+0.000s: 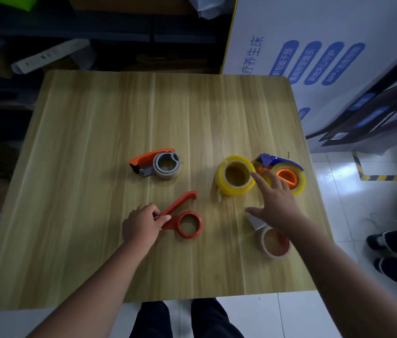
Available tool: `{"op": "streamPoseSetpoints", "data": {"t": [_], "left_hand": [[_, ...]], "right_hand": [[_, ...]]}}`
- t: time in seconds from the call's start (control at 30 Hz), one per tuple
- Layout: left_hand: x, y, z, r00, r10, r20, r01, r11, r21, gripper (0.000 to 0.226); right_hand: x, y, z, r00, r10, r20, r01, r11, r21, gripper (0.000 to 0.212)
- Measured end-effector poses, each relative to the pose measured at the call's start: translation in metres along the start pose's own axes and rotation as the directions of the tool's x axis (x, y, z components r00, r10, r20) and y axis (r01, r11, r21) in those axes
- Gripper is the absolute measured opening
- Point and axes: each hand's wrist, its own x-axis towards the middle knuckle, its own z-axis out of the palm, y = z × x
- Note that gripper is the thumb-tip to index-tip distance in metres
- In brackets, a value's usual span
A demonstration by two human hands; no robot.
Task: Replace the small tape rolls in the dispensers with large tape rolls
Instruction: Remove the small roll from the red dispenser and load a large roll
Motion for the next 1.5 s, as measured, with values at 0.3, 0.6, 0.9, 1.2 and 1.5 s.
{"op": "streamPoseSetpoints", "data": {"t": [0.3, 0.6, 0.9, 1.2, 1.5], "left_hand": [[-0.006, -0.022, -0.002, 0.999, 0.031, 0.016, -0.028, 0.990, -0.139, 0.021], [-0.010, -0.035, -0.002, 0.997, 0.010, 0.076, 0.006, 0.978, -0.207, 0.018], [-0.005, -0.034, -0.003, 0.992, -0.018, 0.122, 0.052, 0.958, -0.282, 0.016], [-0.002, -0.038, -0.004, 0.990, 0.005, 0.142, 0.034, 0.962, -0.270, 0.013], [-0.003, -0.040, -0.003, 0.991, 0.016, 0.133, 0.027, 0.950, -0.310, 0.009]], "right_hand": [[0.101, -0.027, -0.023, 0.922, -0.141, 0.360, 0.224, 0.954, -0.200, 0.130], [0.089, -0.029, -0.008, 0.960, -0.159, 0.230, 0.211, 0.952, -0.221, 0.126], [-0.024, -0.089, -0.002, 0.988, -0.118, 0.100, 0.114, 0.992, 0.047, 0.126], [-0.053, -0.141, 0.060, 0.974, -0.143, 0.173, 0.132, 0.988, 0.078, 0.121], [-0.016, -0.157, 0.095, 0.948, 0.055, 0.313, -0.074, 0.996, 0.049, 0.119]]}}
